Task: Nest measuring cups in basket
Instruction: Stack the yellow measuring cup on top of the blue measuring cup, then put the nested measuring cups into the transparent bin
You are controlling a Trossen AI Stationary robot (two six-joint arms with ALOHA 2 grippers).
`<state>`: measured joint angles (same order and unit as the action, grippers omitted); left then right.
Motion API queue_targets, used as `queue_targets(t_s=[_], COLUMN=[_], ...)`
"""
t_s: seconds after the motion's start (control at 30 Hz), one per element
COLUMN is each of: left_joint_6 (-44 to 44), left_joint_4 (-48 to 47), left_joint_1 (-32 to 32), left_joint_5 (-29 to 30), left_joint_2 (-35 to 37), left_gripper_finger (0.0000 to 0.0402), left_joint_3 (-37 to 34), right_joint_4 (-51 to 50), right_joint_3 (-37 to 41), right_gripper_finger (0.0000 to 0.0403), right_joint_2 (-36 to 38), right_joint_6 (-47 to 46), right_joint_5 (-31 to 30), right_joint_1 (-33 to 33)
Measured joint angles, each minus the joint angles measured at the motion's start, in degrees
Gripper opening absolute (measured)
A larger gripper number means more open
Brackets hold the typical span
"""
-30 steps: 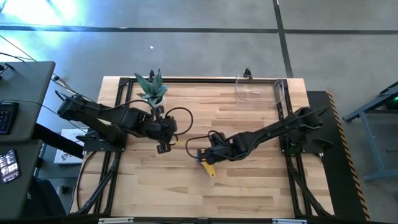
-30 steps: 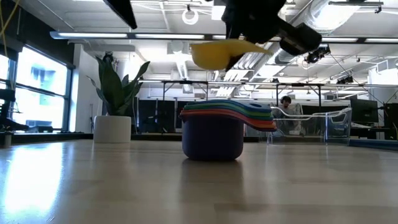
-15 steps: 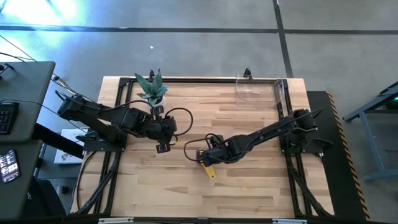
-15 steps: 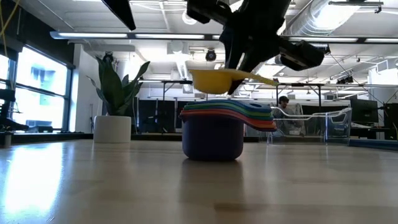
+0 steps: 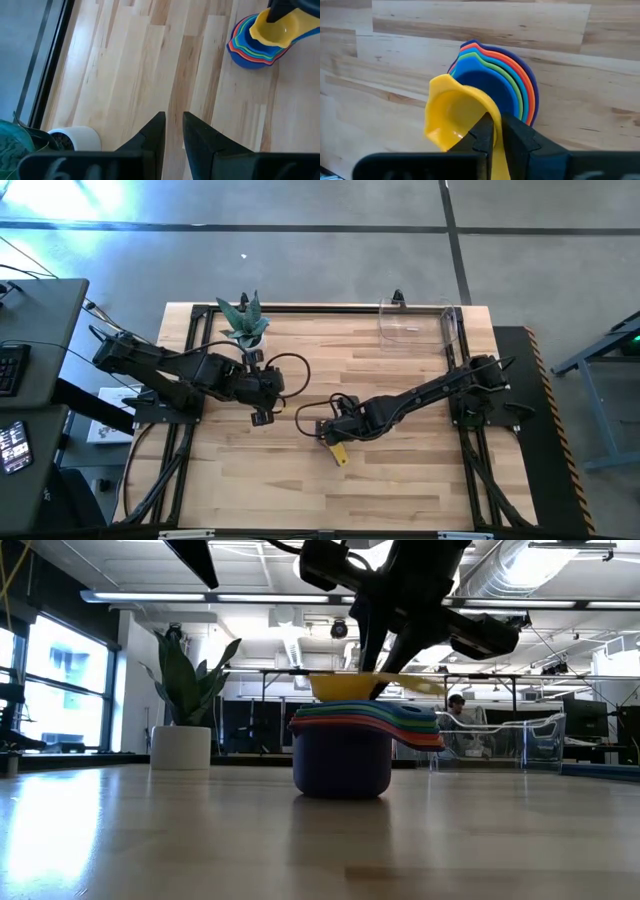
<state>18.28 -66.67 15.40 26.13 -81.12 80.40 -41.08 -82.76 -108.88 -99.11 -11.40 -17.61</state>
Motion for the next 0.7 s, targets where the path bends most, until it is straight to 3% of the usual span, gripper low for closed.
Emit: queue_targets(t_s=[0.37, 0.7], left_joint_6=[-0.1, 0.1], left_joint_4=[0.0, -2.0], left_joint_1=[0.0, 0.2], left_joint_5=[0.0, -1.3], left_joint_2=[0.0, 0.6], left_gripper_finger=[0.0058, 0.0058], left_joint_3=[0.0, 0.1], right_joint_4=[-1.7, -4.8], right_joint_3=[0.0, 0.0], right_gripper_finger=[0.0068, 0.0073], right_joint_2=[0.0, 1.6], right_joint_6=[0.4, 3.6], right_joint_5=[0.0, 2.0], right_joint_1=[0.0, 0.0])
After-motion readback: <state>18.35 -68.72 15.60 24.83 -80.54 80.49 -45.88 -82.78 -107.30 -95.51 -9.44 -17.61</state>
